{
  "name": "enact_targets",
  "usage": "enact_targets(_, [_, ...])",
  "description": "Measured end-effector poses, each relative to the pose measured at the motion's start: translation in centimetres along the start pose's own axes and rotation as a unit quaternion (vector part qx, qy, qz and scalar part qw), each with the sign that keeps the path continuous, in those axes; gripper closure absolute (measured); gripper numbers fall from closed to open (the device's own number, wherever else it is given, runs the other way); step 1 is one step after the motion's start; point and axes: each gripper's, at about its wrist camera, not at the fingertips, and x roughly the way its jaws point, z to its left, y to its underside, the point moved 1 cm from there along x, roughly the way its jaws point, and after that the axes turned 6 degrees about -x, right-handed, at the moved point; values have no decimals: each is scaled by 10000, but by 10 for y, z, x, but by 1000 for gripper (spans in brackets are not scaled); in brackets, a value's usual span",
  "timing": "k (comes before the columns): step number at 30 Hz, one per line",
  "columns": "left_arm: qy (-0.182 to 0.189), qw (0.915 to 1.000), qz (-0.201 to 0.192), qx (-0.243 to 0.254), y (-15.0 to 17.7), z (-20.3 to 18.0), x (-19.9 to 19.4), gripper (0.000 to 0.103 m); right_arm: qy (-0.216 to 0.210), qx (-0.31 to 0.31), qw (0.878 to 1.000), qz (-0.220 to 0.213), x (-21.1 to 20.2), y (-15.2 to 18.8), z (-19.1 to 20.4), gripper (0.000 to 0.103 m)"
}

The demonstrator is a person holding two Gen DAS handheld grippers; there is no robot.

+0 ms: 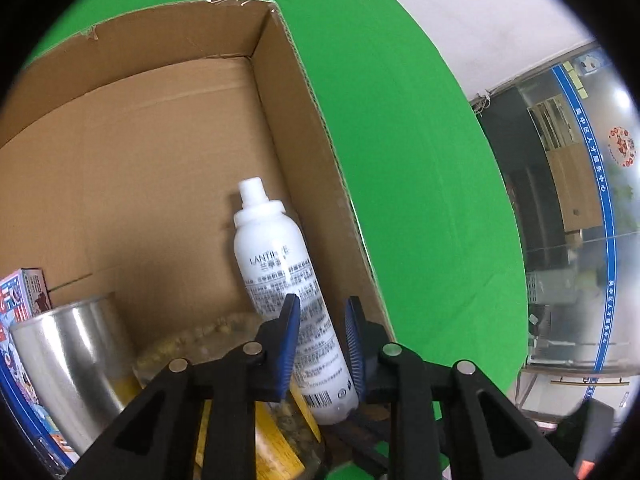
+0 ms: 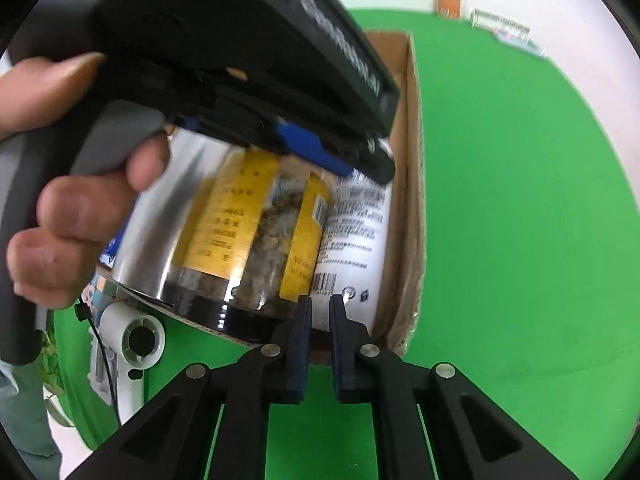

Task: Organize rigid objects
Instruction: 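Carry the spray bottle with both grippers, stand it in the box beside the jar, release, then move both grippers back to the white hair dryer on the table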

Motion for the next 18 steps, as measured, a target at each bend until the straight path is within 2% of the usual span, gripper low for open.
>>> enact_targets(2, [-96, 9987, -447, 230, 7, -6, -18, 80, 262, -76, 9990, -354, -19, 2, 7, 81])
enact_targets(3, [-138, 9962, -802, 302, 13, -8, -36, 80, 353, -85, 9979, -538, -29, 7, 11, 51])
enact_targets(4, [-222, 9912, -1239, 399, 22, -10, -57, 80, 484, -50, 9956, -795, -41, 14, 15, 14])
enact_targets(5, [-373, 9828, -1731, 518, 35, -12, -80, 77, 599, -8, 9925, -1065, -52, 20, 18, 2])
enact_targets(6, [-556, 9705, -2252, 659, 51, -16, -104, 73, 748, 16, 9875, -1386, -65, 27, 24, 1])
enact_targets(7, [-727, 9539, -2799, 808, 73, -18, -128, 54, 869, -6, 9828, -1627, -75, 34, 31, 1])
enact_targets(8, [-850, 9368, -3273, 899, 95, -18, -150, 24, 957, -51, 9792, -1786, -83, 41, 39, 1])
enact_targets(9, [-953, 9180, -3737, 923, 118, -16, -170, 13, 993, -79, 9763, -1920, -90, 46, 45, 1])
enact_targets(10, [-1015, 8973, -4203, 887, 144, -12, -189, 6, 1018, -66, 9734, -2053, -96, 53, 51, 1])
enact_targets(11, [-1083, 8810, -4531, 819, 166, -7, -204, 4, 1027, -40, 9706, -2175, -102, 59, 56, 1])
enact_targets(12, [-1207, 8700, -4725, 726, 188, -2, -216, 3, 1015, -25, 9681, -2291, -110, 67, 58, 1])
enact_targets(14, [-1436, 8544, -4964, 551, 225, 7, -233, 3, 1007, -95, 9635, -2480, -125, 81, 74, 1])
enact_targets(16, [-1851, 8369, -5131, 441, 257, 13, -245, 3, 1042, -220, 9585, -2644, -138, 94, 94, 1])
enact_targets(18, [-2226, 8263, -5166, 301, 278, 20, -249, 3, 996, -302, 9560, -2743, -150, 101, 109, 1])
